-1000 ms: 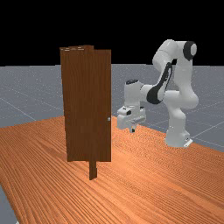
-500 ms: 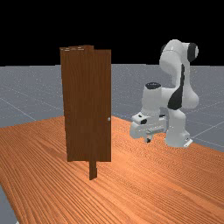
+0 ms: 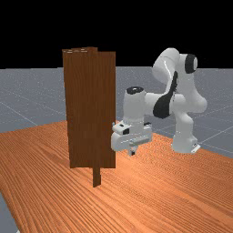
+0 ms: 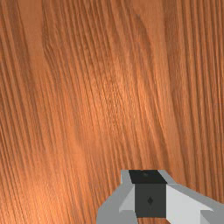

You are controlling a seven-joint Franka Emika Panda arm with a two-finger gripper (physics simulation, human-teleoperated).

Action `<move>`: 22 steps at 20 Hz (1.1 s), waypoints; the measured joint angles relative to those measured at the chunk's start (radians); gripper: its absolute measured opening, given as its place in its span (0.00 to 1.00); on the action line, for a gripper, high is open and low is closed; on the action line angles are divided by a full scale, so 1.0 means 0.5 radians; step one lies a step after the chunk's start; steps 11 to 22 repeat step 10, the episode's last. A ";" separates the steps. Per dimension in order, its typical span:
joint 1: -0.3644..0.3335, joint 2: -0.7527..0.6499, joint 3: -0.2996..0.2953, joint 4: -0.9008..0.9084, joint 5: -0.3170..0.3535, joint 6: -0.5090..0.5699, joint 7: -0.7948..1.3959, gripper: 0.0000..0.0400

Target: Open the door

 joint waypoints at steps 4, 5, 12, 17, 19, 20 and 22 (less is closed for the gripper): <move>0.028 0.117 -0.059 0.182 -0.060 -0.095 0.152 0.00; -0.046 0.089 -0.012 0.128 -0.017 -0.036 -0.128 0.00; -0.513 0.057 -0.039 0.050 -0.001 0.095 -1.430 0.00; -0.513 0.057 -0.039 0.050 -0.001 0.095 -1.430 0.00; -0.513 0.057 -0.039 0.050 -0.001 0.095 -1.430 0.00; -0.513 0.057 -0.039 0.050 -0.001 0.095 -1.430 0.00; -0.513 0.057 -0.039 0.050 -0.001 0.095 -1.430 0.00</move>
